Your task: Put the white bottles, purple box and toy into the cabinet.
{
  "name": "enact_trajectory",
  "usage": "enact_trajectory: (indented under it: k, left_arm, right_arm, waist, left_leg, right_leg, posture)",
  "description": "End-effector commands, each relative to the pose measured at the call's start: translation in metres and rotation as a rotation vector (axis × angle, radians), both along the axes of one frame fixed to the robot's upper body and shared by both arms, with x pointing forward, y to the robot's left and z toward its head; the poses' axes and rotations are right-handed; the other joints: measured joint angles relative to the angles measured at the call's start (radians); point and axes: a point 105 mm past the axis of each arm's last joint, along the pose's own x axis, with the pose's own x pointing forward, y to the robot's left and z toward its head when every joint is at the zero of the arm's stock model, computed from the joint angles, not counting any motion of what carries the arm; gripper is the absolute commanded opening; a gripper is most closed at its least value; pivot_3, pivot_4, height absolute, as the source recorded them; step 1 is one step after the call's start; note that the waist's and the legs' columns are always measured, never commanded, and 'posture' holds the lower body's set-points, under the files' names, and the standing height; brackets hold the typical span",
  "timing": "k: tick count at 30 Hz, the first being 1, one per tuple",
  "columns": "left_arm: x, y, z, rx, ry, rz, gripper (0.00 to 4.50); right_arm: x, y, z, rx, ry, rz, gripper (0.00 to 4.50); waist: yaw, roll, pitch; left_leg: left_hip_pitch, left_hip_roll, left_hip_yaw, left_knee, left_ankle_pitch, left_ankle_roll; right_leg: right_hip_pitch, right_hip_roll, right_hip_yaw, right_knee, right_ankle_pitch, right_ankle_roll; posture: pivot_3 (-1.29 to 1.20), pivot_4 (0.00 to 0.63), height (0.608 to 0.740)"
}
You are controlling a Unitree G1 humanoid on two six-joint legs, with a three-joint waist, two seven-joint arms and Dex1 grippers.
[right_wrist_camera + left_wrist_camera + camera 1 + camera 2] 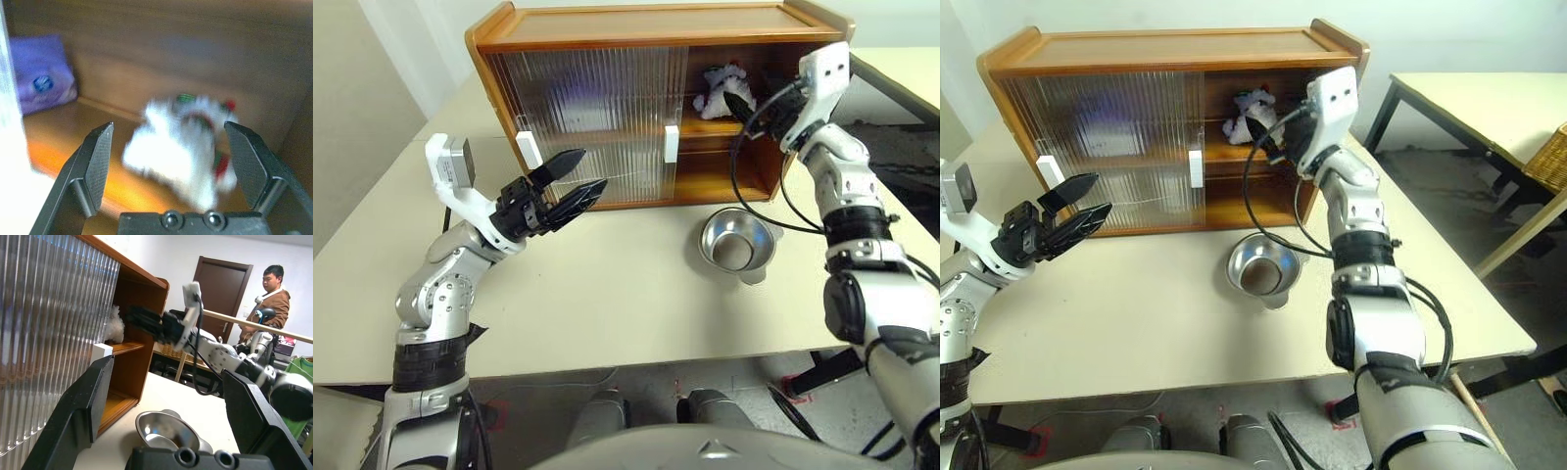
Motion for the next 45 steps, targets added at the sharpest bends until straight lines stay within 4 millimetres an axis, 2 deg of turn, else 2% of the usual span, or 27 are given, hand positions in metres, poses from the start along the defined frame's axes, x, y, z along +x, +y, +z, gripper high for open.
enact_trajectory:
  k: [1,5,8,14,17,24,31,36,39,45]
  left_arm:
    - [0.002,0.001,0.0,0.008,-0.002,-0.003,4.5]
    - [0.002,0.002,0.0,0.01,-0.001,-0.005,4.5]
    - [0.002,0.002,0.0,0.01,0.0,-0.006,4.5]
    - [0.003,0.003,0.0,0.009,-0.001,-0.002,4.5]
    - [0.003,0.004,0.0,0.009,-0.003,0.002,4.5]
    - [0.002,0.005,-0.001,0.007,-0.001,0.008,4.5]
    - [0.0,0.005,-0.001,0.006,0.002,0.012,4.5]
    - [0.0,0.006,-0.001,0.008,0.004,0.014,4.5]
    - [0.001,0.006,-0.001,0.009,0.003,0.014,4.5]
    - [0.001,0.006,-0.001,0.012,0.003,0.014,4.5]
  right_arm:
    - [-0.016,-0.007,0.011,0.066,0.038,0.05,4.46]
    - [-0.03,-0.017,-0.002,0.107,0.164,0.078,4.46]
    - [-0.045,-0.024,-0.016,0.105,0.253,0.132,4.46]
    - [-0.066,-0.043,-0.038,0.195,0.412,0.183,4.46]
    - [-0.077,-0.061,-0.054,0.334,0.537,0.2,4.46]
    - [-0.105,-0.088,-0.08,0.688,0.805,0.239,4.46]
    - [-0.131,-0.101,-0.11,0.856,1.036,0.218,4.46]
    - [-0.15,-0.095,-0.127,0.91,1.18,0.246,4.46]
    - [-0.16,-0.083,-0.135,0.905,1.25,0.295,4.46]
    - [-0.168,-0.067,-0.143,0.915,1.299,0.362,4.46]
  waist:
    - [-0.002,0.0,0.0]
    - [-0.006,0.0,0.0]
    - [-0.006,-0.001,0.001]
    - [-0.007,-0.001,0.001]
    - [-0.007,-0.002,0.001]
    - [-0.002,-0.003,0.001]
    - [-0.002,-0.004,0.002]
    - [-0.001,-0.005,0.003]
    - [-0.002,-0.005,0.003]
    - [-0.001,-0.005,0.003]
  left_leg:
    - [0.0,0.0,0.0,0.0,0.0,0.0]
    - [0.004,0.0,0.0,0.002,0.001,0.0]
    - [0.007,0.0,0.0,0.003,0.002,0.0]
    - [0.013,-0.002,0.0,0.004,0.003,-0.001]
    - [0.013,-0.002,-0.001,0.004,0.003,-0.001]
    - [0.013,-0.002,-0.001,0.003,0.003,-0.001]
    - [0.013,-0.003,-0.002,0.003,0.002,-0.001]
    - [0.013,-0.003,-0.003,0.002,0.001,-0.003]
    - [0.011,-0.003,-0.003,0.001,0.001,-0.003]
    - [0.01,-0.004,-0.004,-0.002,0.001,-0.004]
  right_leg:
    - [0.0,0.0,0.0,0.0,0.0,0.0]
    - [0.005,0.001,0.001,0.0,-0.003,-0.004]
    - [0.009,0.001,0.001,0.0,-0.008,0.007]
    - [0.014,0.001,0.003,0.0,-0.008,0.009]
    - [0.015,0.002,0.003,0.0,-0.008,0.009]
    - [0.016,0.003,0.003,0.0,-0.01,0.01]
    - [0.016,0.003,0.004,0.0,-0.011,0.011]
    - [0.016,0.003,0.004,0.0,-0.012,0.012]
    - [0.014,0.003,0.004,0.0,-0.013,0.012]
    - [0.012,0.003,0.004,0.0,-0.016,0.013]
  posture:
    - [-0.01,0.004,0.74]
    - [-0.01,0.009,0.74]
    - [-0.01,0.008,0.74]
    - [-0.01,0.007,0.74]
    - [-0.01,0.007,0.74]
    - [0.0,0.015,0.74]
    - [0.0,0.022,0.74]
    - [0.0,0.024,0.74]
    - [0.0,0.024,0.74]
    - [0.0,0.024,0.74]
